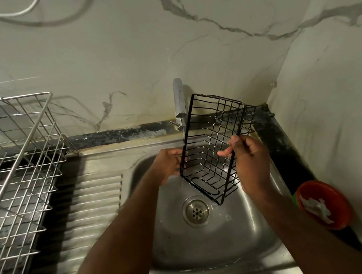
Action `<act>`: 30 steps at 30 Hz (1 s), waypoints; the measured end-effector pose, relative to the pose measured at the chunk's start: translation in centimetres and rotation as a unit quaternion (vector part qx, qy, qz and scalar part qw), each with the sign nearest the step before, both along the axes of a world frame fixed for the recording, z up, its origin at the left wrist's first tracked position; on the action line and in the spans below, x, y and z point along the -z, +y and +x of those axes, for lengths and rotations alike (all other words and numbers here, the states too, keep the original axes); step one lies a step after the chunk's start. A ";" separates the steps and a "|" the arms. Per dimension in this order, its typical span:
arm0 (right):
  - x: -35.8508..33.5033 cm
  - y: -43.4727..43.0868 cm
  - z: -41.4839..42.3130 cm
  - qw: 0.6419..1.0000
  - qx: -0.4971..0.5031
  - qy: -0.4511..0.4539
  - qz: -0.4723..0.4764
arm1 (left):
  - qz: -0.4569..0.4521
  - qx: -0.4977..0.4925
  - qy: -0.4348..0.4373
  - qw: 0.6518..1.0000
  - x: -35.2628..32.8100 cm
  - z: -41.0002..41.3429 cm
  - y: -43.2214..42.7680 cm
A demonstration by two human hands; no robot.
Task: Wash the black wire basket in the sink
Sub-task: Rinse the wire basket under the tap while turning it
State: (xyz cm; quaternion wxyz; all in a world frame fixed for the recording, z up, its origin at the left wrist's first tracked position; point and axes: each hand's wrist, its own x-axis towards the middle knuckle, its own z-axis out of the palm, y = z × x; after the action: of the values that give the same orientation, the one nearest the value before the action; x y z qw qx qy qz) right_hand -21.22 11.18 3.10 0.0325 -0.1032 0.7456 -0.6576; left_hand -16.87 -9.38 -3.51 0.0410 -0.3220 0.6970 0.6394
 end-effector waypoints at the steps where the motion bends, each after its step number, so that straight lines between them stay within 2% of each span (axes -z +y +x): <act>1: -0.1 0.1 -0.1 1.000 0.001 0.002 0.005 | 0.008 0.000 0.002 1.000 -0.2 0.0 0.3; 30: -1.9 0.9 -1.2 1.000 0.016 0.018 -0.019 | 0.144 0.001 0.040 0.989 -2.3 -2.1 -1.0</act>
State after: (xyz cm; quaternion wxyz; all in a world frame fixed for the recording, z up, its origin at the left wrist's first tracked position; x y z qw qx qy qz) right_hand -22.40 12.11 4.97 0.0062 -0.1035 0.7353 -0.6698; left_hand -19.01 -10.34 -1.25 0.0595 -0.2861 0.5994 0.7452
